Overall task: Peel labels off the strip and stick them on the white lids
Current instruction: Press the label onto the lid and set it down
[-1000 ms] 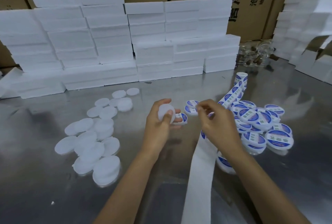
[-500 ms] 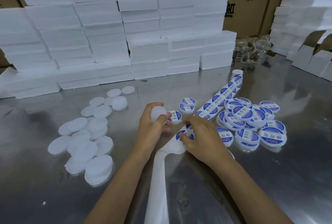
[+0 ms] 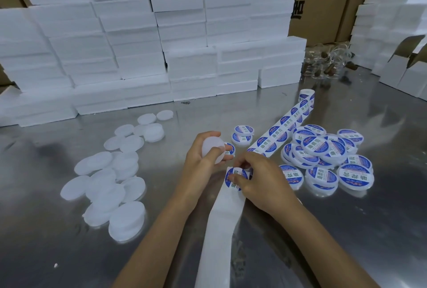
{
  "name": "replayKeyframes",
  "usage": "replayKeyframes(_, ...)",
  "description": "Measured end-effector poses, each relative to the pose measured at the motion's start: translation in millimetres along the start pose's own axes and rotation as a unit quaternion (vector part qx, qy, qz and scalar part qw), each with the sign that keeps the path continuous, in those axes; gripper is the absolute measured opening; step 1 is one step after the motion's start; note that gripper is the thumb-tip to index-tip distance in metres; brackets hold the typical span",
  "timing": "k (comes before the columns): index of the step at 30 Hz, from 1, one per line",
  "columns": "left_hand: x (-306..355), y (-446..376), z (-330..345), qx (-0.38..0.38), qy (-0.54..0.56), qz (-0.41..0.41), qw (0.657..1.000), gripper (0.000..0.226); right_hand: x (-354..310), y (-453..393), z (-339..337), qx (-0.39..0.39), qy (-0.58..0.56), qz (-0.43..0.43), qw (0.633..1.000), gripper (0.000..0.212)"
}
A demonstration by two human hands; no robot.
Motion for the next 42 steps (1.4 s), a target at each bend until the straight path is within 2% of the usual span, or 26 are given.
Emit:
replayKeyframes(5,-2,-2,1,-0.017,0.025,-0.008,1.0,0.028,-4,5,-5,-0.002,-0.038,-0.003,0.999,0.018)
replayKeyframes(12,-2,-4,0,-0.023,0.04,-0.002,0.999,0.028,-7,8,-7,-0.046,-0.125,0.016,0.991,0.008)
replayKeyframes(19,-4,-6,-2,-0.026,0.102,-0.058,0.993,0.021,-10,9,-12,-0.086,-0.29,0.041,0.952,0.033)
replayKeyframes(22,-2,-5,-2,-0.019,0.11,-0.074,0.991,0.024,-8,8,-21,-0.049,-0.355,0.054,0.932,0.034)
replayKeyframes(25,1,-4,-1,-0.003,0.139,-0.077,0.987,0.026,-5,5,-29,0.007,-0.388,0.051,0.92,0.018)
replayKeyframes(28,3,-2,5,-0.003,0.196,-0.098,0.976,0.034,-9,5,-26,0.017,-0.436,0.041,0.899,0.019)
replayKeyframes(34,2,4,15,-0.062,0.228,-0.148,0.96,0.056,-11,3,-20,0.059,-0.431,0.048,0.899,0.028)
replayKeyframes(42,1,8,25,-0.076,0.21,-0.139,0.965,0.065,-7,3,-18,0.071,-0.408,0.053,0.908,0.028)
Point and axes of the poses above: each hand's wrist, its own y-axis away from the middle knuckle, its own z-axis out of the palm, x = y × z, the point moved 4 cm from there along -y, towards the middle knuckle, and after that the axes turned 13 degrees about y, right-handed, at the moved point
